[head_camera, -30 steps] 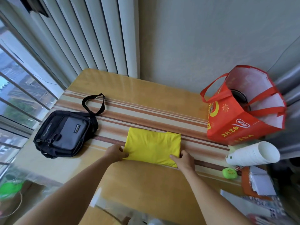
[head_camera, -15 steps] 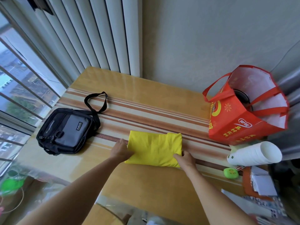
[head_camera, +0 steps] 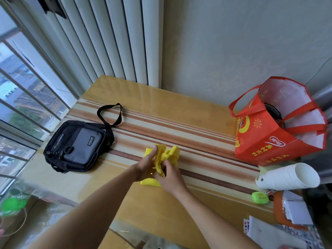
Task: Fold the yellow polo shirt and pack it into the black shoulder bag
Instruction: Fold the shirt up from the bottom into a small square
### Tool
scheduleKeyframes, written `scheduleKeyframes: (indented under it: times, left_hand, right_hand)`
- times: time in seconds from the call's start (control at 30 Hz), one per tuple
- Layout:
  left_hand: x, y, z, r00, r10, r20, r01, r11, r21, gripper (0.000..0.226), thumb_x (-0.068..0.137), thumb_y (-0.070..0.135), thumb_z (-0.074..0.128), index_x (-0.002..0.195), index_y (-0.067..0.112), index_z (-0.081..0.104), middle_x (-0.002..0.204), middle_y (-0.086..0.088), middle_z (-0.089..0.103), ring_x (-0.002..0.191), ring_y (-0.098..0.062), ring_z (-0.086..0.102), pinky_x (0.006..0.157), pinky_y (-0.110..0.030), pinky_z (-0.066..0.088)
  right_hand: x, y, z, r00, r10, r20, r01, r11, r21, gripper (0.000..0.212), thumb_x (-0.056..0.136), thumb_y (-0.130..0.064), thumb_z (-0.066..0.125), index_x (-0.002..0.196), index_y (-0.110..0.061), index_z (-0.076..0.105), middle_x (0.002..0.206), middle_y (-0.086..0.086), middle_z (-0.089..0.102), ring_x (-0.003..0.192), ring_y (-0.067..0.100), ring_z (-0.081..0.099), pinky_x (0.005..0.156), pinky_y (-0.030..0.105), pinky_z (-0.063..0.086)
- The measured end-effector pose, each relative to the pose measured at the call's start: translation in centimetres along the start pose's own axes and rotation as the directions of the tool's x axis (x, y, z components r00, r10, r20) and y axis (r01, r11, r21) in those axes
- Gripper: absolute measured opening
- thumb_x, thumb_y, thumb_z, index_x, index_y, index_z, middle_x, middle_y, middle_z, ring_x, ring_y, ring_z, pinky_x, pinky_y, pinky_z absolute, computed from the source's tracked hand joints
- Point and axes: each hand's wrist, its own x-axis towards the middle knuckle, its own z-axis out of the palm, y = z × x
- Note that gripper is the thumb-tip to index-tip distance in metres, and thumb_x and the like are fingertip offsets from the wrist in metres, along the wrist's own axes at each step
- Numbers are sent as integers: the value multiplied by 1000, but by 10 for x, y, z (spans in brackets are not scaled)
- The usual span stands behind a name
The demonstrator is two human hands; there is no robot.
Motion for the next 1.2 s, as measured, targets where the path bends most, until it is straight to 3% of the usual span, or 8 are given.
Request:
scheduleKeyframes:
  times: [0.23,0.4,0.63,0.77,0.83,0.93,1.03,1.2]
  left_hand:
    - [-9,-18,-19,795,268,-544,-59,927,371,62,63,45,85,112,21,56,104,-1,67,98,-18,65,84,-39,57]
    - [-5,-19,-24,839,241,-487,-70,937,342,35,86,20,68,120,20,57,112,-4,65,108,-24,61,95,-44,52]
    - [14,2,-21,915,116,-387,11,951,309,35,98,21,50,133,16,50,129,-7,58,116,-25,56,99,-38,47]
    - [18,-11,-22,615,355,-704,122,840,529,39,84,33,70,111,12,50,104,-5,60,97,-25,58,81,-37,50]
    - [13,-20,-25,582,354,-732,82,870,486,33,84,32,72,103,11,56,95,-3,65,93,-25,62,79,-37,50]
    - [8,-30,-29,645,353,-677,53,864,501,24,87,31,69,104,14,69,98,-2,69,96,-21,64,84,-34,52]
    - [8,-27,-29,687,354,-634,48,849,527,30,88,43,66,106,19,71,98,1,69,92,-17,63,76,-30,50]
    - [16,-19,-27,656,378,-653,149,784,603,23,89,34,68,105,17,71,91,3,63,85,-16,58,71,-27,44]
  right_hand:
    - [9,1,18,986,-151,65,153,988,-29,15,94,-31,49,90,-22,60,94,-3,64,86,15,58,74,36,49]
    - [32,24,4,933,-248,-262,166,940,-300,28,89,-14,50,111,-23,64,114,-1,55,105,19,55,88,37,51]
    - [63,39,-5,978,-141,154,198,865,-461,57,100,-36,44,154,-40,25,154,-3,31,139,24,27,117,40,28]
    - [61,33,0,974,-206,96,225,813,-537,58,97,-40,48,152,-35,30,151,1,34,135,26,34,111,41,37]
    - [52,32,7,968,-250,17,214,788,-578,54,92,-43,54,142,-26,41,143,5,41,126,28,44,102,42,46]
    - [26,32,25,970,-16,-244,-93,900,-426,64,81,-57,64,123,-13,46,123,11,52,111,33,55,80,42,53]
    - [6,29,41,883,426,-200,-446,892,-71,71,77,-69,64,113,-12,42,119,14,60,107,37,61,75,39,49]
    - [0,37,48,896,391,-209,-424,893,-149,69,75,-74,62,107,-14,49,113,10,66,101,33,65,74,39,52]
